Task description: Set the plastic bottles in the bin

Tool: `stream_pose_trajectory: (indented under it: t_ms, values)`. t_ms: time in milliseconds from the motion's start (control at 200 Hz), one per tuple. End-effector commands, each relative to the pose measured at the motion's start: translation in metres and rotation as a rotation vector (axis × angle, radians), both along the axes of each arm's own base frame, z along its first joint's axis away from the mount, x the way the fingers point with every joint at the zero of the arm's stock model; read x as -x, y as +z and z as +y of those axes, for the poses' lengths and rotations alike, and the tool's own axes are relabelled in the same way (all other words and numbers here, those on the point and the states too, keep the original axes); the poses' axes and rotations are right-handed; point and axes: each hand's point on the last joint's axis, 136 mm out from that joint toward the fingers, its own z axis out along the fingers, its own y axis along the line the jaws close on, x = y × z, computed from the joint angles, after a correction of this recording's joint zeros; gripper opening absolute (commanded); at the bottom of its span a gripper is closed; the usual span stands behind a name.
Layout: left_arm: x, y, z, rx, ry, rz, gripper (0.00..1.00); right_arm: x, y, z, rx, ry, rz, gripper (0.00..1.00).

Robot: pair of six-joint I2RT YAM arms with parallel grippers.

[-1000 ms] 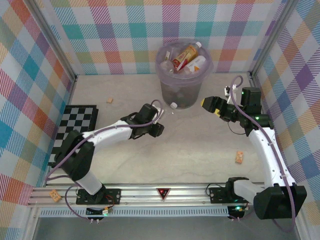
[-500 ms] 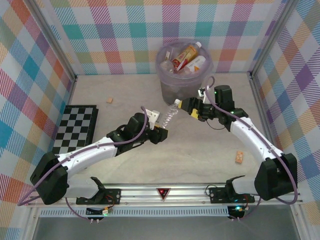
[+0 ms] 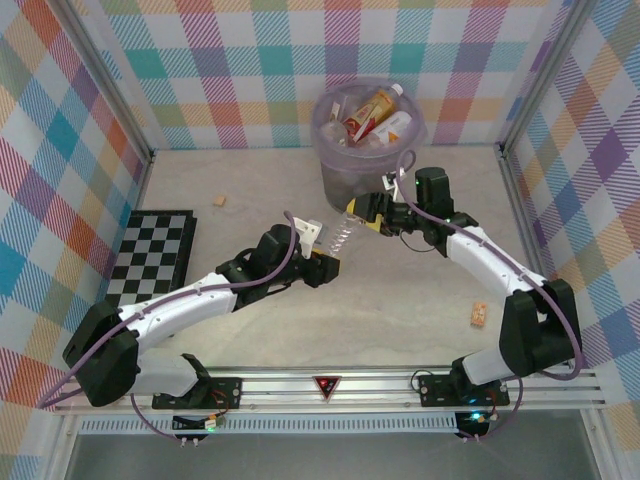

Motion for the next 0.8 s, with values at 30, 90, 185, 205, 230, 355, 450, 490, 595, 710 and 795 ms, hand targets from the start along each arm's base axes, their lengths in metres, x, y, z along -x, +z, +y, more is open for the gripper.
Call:
stream_pose_trajectory:
  t_ms: [30, 90, 185, 205, 230, 355, 450, 490, 595, 710, 795]
  values:
    - [0.000, 0.023, -0.015, 0.058, -0.037, -0.022, 0.45, -0.001, 0.010, 0.007, -0.046, 0.049, -0.028, 0.64]
    - [-0.002, 0.023, -0.016, 0.053, -0.035, -0.022, 0.45, 0.000, 0.010, 0.008, -0.057, 0.059, -0.026, 0.58]
    - [-0.007, 0.023, -0.015, 0.035, -0.011, -0.024, 0.45, 0.001, 0.015, 0.009, -0.056, 0.064, -0.034, 0.50]
    - [-0.009, 0.023, -0.014, 0.030, -0.004, -0.025, 0.45, 0.001, 0.016, 0.008, -0.053, 0.064, -0.038, 0.48]
    - [-0.011, 0.025, -0.014, 0.022, 0.003, -0.029, 0.45, 0.001, 0.018, 0.008, -0.050, 0.066, -0.041, 0.46]
    - [-0.015, 0.033, -0.015, 0.017, 0.013, -0.040, 0.53, 0.000, 0.031, 0.006, -0.038, 0.064, -0.072, 0.43]
    - [-0.017, 0.044, -0.014, 0.034, 0.021, -0.065, 0.60, -0.003, 0.043, 0.004, -0.026, 0.058, -0.102, 0.42]
    - [-0.017, 0.048, -0.012, 0.038, 0.028, -0.076, 0.68, -0.004, 0.050, 0.004, -0.023, 0.055, -0.117, 0.41]
    - [-0.017, 0.060, -0.005, 0.044, 0.052, -0.100, 0.87, -0.013, 0.069, -0.002, -0.014, 0.034, -0.165, 0.39]
    - [-0.011, 0.071, 0.006, 0.057, 0.072, -0.121, 0.99, -0.032, 0.103, -0.015, -0.007, -0.010, -0.249, 0.38]
    - [-0.006, 0.075, 0.016, 0.059, 0.096, -0.119, 0.99, -0.050, 0.136, -0.026, -0.002, -0.050, -0.328, 0.37]
